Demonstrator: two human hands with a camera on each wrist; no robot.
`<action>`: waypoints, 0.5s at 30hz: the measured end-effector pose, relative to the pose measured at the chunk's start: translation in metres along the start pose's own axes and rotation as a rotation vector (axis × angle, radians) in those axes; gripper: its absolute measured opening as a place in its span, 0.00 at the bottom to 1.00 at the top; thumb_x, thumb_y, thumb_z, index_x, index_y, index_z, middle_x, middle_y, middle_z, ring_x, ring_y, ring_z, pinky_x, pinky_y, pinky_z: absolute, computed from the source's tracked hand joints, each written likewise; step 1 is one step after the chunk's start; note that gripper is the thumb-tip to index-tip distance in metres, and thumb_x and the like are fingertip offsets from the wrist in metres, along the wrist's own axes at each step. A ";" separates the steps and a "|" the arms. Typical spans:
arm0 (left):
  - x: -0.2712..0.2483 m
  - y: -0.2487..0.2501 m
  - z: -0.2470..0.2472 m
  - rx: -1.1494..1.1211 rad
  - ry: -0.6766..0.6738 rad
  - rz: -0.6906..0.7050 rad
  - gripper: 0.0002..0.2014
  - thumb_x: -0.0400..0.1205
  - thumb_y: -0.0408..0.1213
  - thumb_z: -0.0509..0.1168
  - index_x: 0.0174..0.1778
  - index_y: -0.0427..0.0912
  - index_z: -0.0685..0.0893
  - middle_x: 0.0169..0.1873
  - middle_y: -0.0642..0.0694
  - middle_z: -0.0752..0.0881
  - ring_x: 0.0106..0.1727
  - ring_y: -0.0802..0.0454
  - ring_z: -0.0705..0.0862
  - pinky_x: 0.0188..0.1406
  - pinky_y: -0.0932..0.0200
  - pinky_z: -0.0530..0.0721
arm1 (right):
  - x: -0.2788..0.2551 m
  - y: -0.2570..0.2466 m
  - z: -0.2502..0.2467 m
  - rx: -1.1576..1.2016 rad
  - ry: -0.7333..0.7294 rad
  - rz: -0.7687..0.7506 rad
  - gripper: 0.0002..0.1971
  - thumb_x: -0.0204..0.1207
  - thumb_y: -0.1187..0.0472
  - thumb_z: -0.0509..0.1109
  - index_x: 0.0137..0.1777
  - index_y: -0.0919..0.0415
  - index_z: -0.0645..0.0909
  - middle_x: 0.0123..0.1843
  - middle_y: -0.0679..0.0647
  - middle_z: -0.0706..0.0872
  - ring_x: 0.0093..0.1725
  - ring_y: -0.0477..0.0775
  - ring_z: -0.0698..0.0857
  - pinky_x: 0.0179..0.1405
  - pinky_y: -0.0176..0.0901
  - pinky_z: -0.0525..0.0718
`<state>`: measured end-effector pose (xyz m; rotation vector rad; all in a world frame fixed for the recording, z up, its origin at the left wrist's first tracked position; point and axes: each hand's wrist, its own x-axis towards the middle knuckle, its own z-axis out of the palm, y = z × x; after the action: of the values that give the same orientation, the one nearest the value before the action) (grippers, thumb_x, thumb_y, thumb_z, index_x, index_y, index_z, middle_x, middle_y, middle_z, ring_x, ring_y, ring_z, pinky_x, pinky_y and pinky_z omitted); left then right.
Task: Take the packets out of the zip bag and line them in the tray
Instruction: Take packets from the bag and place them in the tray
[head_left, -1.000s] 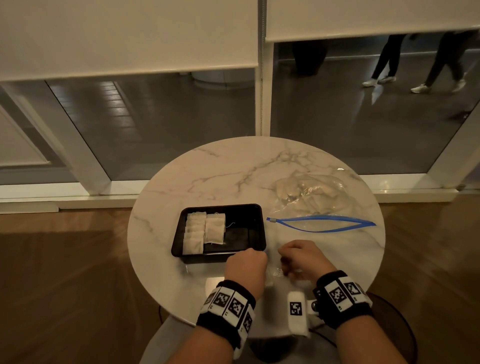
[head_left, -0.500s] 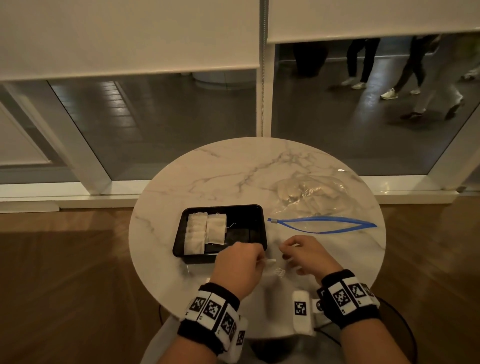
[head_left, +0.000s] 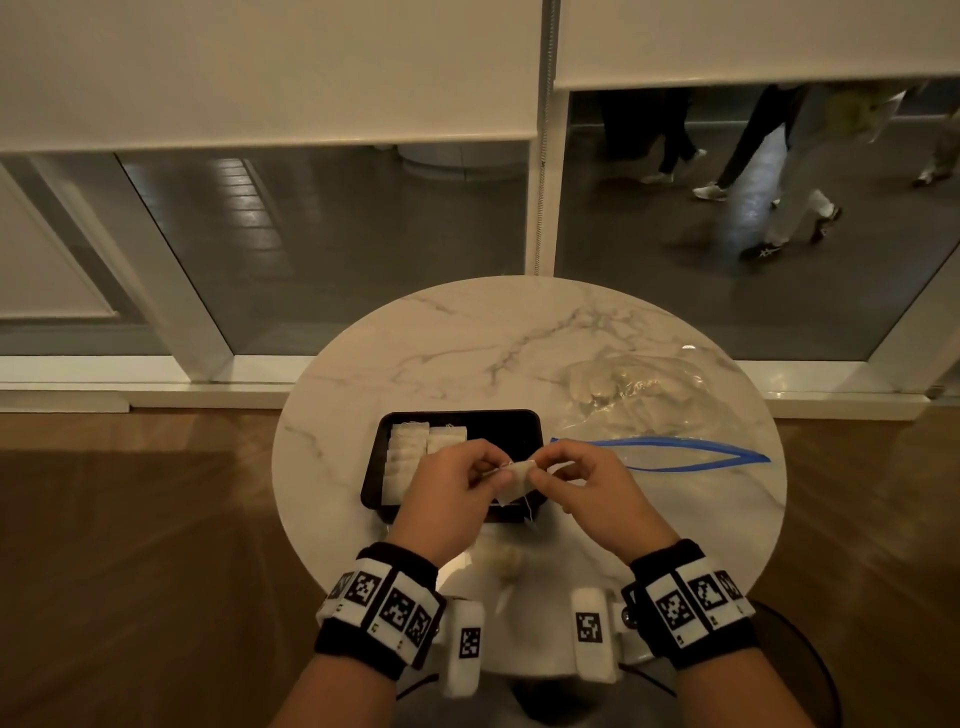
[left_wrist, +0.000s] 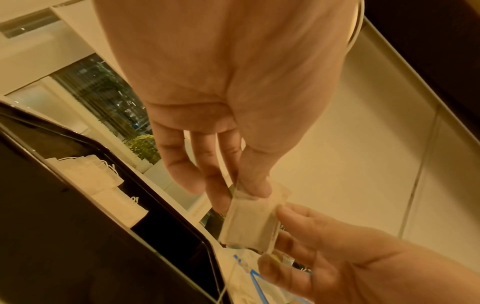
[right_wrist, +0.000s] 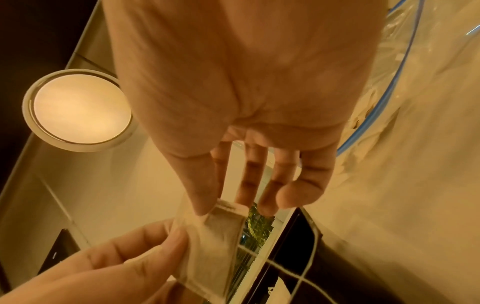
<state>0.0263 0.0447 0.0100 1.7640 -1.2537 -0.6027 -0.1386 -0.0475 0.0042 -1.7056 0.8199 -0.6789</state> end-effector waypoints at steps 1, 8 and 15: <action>0.000 -0.001 -0.002 -0.025 0.005 -0.001 0.06 0.82 0.37 0.74 0.46 0.55 0.88 0.40 0.55 0.90 0.43 0.62 0.89 0.48 0.60 0.89 | 0.001 -0.001 0.002 0.003 0.004 -0.009 0.07 0.78 0.63 0.76 0.44 0.47 0.87 0.42 0.42 0.89 0.41 0.38 0.85 0.35 0.28 0.80; 0.001 -0.004 -0.013 -0.107 0.062 0.015 0.07 0.82 0.36 0.73 0.45 0.56 0.88 0.40 0.54 0.90 0.41 0.59 0.88 0.40 0.66 0.86 | 0.001 -0.010 0.019 0.118 -0.073 -0.028 0.05 0.79 0.68 0.74 0.50 0.58 0.88 0.41 0.48 0.92 0.40 0.38 0.89 0.35 0.27 0.82; 0.007 -0.023 -0.036 -0.014 0.231 -0.076 0.07 0.86 0.37 0.68 0.54 0.55 0.88 0.48 0.60 0.89 0.49 0.63 0.87 0.50 0.63 0.86 | 0.017 -0.014 0.030 0.169 0.065 0.047 0.03 0.80 0.63 0.74 0.50 0.55 0.88 0.42 0.55 0.92 0.39 0.47 0.89 0.32 0.39 0.85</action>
<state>0.0689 0.0541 0.0088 1.8192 -1.0259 -0.4349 -0.1026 -0.0415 0.0102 -1.5146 0.8218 -0.7526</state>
